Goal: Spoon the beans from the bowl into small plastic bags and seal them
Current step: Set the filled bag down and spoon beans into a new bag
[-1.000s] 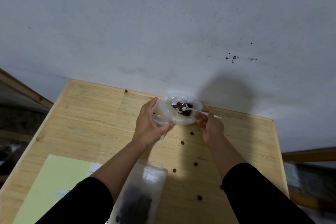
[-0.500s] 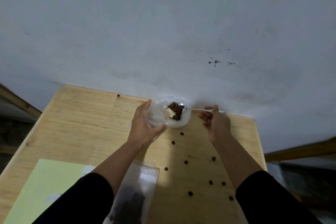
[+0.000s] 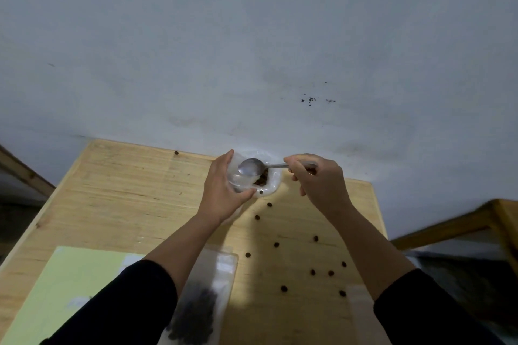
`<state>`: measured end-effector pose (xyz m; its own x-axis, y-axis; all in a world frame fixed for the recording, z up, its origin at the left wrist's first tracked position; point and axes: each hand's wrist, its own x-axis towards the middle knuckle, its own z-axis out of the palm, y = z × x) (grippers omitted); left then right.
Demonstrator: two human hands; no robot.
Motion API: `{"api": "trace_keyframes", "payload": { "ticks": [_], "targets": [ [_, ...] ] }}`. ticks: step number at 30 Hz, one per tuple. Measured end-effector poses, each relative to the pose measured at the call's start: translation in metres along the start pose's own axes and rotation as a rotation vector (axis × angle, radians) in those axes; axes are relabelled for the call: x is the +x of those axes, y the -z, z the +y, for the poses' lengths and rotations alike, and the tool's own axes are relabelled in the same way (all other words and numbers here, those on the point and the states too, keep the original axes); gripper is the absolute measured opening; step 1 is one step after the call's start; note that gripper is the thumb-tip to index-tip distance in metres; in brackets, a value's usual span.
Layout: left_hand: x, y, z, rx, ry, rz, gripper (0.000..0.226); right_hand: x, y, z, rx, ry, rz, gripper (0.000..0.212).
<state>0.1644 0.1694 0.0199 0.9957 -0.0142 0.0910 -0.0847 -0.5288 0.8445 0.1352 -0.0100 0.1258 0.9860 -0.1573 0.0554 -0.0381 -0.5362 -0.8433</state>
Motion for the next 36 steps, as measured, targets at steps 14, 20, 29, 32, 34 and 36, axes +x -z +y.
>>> {"api": "trace_keyframes", "payload": {
  "ticks": [14,20,29,32,34,36],
  "targets": [
    [-0.019,-0.032,0.022,0.053,-0.009,0.045,0.098,-0.037,0.033,0.096,0.372,-0.387,-0.178,0.013],
    [-0.032,-0.046,0.024,0.092,0.017,0.081,0.097,-0.035,0.04,0.169,0.395,-0.613,0.068,0.015],
    [-0.043,-0.064,0.036,0.109,0.054,0.095,0.096,-0.022,0.037,0.199,0.127,-0.565,0.087,0.015],
    [-0.045,-0.067,0.04,0.128,0.05,0.089,0.097,-0.019,0.037,0.2,-0.013,-0.49,0.048,0.014],
    [-0.046,-0.069,0.043,0.127,0.053,0.086,0.097,-0.017,0.036,0.2,-0.075,-0.447,0.039,0.014],
    [-0.048,-0.07,0.046,0.105,0.058,0.083,0.097,-0.017,0.036,0.201,-0.117,-0.415,0.044,0.015]
  ]
}}
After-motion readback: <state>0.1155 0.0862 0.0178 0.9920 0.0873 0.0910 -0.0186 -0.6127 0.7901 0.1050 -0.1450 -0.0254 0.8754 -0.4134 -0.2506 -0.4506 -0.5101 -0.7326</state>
